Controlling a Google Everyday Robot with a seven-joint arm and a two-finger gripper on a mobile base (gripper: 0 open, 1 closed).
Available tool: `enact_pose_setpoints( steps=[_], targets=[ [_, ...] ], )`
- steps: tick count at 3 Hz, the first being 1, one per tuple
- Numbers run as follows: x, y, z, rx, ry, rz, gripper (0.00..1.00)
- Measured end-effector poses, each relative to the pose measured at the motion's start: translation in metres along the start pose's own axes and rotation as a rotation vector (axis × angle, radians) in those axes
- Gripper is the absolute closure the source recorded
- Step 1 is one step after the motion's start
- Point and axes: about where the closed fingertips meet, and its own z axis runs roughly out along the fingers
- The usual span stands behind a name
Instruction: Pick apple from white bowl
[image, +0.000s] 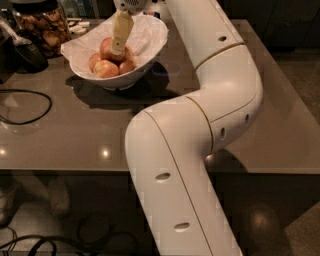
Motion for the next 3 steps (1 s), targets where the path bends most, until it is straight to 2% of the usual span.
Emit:
enact_pose_setpoints(
  steps=[3],
  targets=[
    [0.006, 0.001, 0.016, -0.026, 0.026, 0.018, 0.27]
  ],
)
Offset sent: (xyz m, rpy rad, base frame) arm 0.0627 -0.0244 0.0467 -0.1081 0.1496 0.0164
